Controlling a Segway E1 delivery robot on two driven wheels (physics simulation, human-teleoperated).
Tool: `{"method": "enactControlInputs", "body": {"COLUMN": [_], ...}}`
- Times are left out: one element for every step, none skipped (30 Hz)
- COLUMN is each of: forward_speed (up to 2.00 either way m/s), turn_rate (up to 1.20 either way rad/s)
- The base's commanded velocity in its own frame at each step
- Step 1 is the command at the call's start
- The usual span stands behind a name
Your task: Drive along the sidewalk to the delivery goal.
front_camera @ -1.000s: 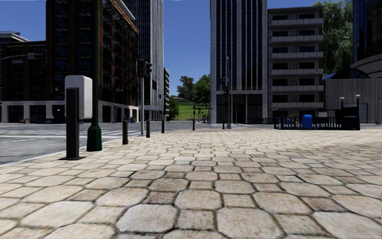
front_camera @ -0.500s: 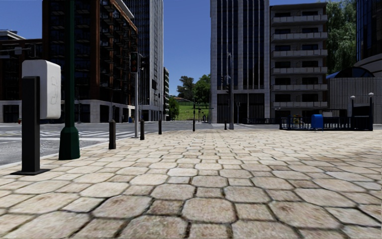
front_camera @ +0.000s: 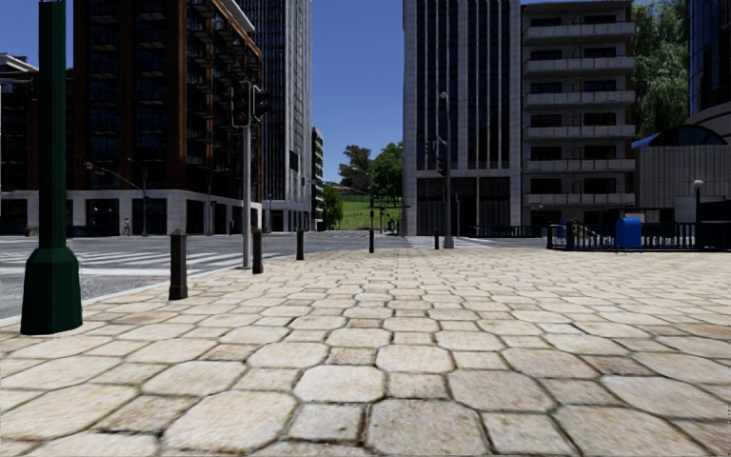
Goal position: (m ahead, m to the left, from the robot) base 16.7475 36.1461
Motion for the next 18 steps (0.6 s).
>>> {"method": "enactControlInputs", "body": {"forward_speed": [2.00, 2.00, 2.00, 2.00, 2.00, 2.00, 2.00, 2.00, 2.00, 2.00, 2.00, 2.00, 2.00, 2.00, 2.00, 2.00, 2.00, 2.00], "turn_rate": [0.00, 0.00, 0.00, 0.00, 0.00, 0.00, 0.00, 0.00, 0.00, 0.00, 0.00, 0.00, 0.00, 0.00, 0.00, 0.00, 0.00, 0.00]}}
